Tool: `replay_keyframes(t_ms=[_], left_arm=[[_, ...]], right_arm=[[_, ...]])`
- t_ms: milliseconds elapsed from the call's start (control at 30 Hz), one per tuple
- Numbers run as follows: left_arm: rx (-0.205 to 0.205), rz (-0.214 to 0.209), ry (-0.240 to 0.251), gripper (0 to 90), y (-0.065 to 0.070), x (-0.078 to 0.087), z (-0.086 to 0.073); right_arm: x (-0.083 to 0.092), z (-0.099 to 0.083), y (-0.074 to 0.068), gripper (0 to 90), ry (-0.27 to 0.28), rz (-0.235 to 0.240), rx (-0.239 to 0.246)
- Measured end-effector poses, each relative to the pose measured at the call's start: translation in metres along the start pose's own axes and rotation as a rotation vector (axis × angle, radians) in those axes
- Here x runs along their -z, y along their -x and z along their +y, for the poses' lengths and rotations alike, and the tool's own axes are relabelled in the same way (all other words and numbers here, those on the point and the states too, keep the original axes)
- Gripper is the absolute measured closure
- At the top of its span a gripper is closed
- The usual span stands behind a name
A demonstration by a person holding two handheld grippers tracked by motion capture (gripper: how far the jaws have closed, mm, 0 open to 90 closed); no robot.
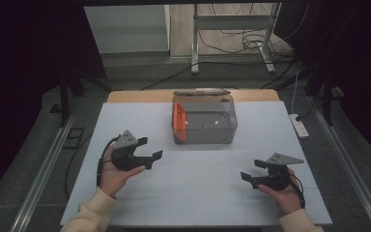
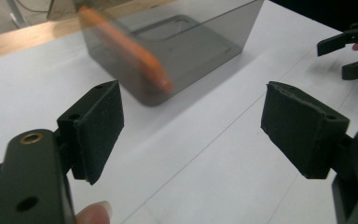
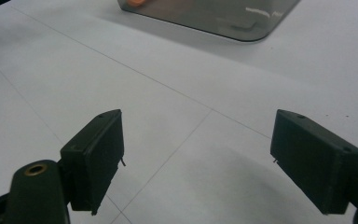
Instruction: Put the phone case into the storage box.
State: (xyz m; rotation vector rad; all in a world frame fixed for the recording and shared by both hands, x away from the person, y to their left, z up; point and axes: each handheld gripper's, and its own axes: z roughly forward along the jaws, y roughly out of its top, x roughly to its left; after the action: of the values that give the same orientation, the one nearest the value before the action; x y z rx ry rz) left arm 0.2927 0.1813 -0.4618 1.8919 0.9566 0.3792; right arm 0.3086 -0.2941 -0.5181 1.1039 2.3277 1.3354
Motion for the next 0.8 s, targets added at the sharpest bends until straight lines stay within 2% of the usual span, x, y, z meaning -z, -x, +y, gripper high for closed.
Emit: replay_keyframes(t_ms=[333, 433, 500, 633, 800], left_arm=[[0.059, 0.045, -0.013, 20.5, -0.015, 0.01, -0.043], [0.078, 0.04, -0.018, 20.5, -0.016, 0.014, -0.052], [0.078, 0.042, -0.027, 20.6, -0.015, 0.016, -0.059], [0.053, 0.083, -0.036, 20.7, -0.012, 0.017, -0.07], [0.06, 0.08, -0.041, 20.7, -0.013, 0.018, -0.075]], right_arm=[[-0.001, -0.001, -0.001, 17.5, -0.009, 0.004, 0.002], [-0.002, -0.001, -0.002, 17.5, -0.011, 0.005, 0.005], [-0.002, -0.001, -0.002, 17.5, -0.01, 0.011, 0.006], [-0.003, -0.001, -0.002, 17.4, -0.012, 0.016, 0.01], [-0.001, 0.001, -0.004, 17.6, 0.007, 0.016, 0.022]])
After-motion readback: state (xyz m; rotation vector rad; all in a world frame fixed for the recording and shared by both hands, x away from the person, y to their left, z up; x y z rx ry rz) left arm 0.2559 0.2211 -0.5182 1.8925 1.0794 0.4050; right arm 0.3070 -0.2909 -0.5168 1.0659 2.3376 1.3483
